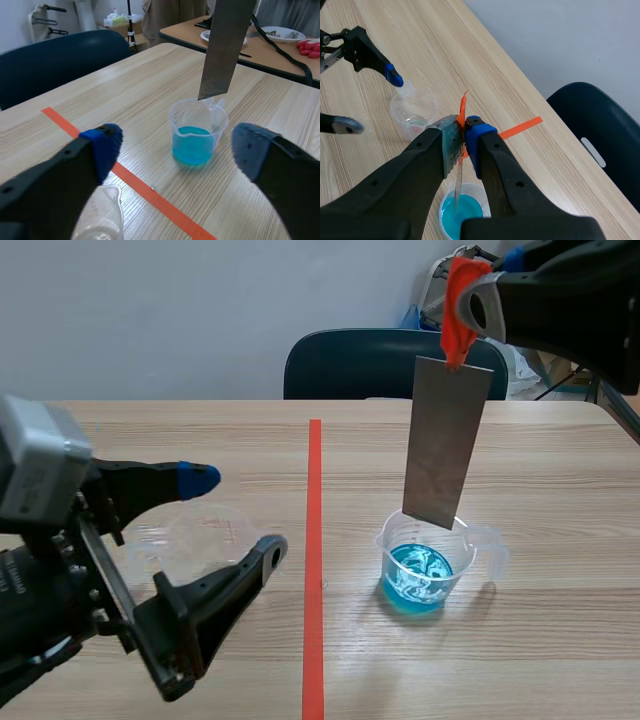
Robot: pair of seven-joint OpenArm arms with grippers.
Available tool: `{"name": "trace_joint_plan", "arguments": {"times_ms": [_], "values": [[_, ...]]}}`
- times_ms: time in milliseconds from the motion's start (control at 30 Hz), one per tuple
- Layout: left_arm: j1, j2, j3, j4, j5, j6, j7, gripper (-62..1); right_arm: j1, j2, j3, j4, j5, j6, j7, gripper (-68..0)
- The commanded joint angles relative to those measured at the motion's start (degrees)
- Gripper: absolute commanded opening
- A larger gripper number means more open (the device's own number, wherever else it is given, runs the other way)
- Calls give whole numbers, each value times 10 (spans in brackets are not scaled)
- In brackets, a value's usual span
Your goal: Do the redox reaction experiment
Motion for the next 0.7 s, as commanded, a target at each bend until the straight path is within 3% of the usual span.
{"name": "trace_joint_plan", "arguments": {"times_ms": [0,167,300,400,667], "values": [[21,-7,-9,10,-4,-2,-40,14,7,8,7,3,4,4,9,-669],[95,-28,-42,17,-2,-1,-134,14,7,8,7,3,4,4,9,-669],[150,-42,-72,18,57,-6,-204,14,7,8,7,3,4,4,9,-669],[186,-46,-98,18,84,-5,-224,14,7,8,7,3,4,4,9,-669],[276,-49,-176,18,108,-5,-278,14,7,8,7,3,4,4,9,-669]]}}
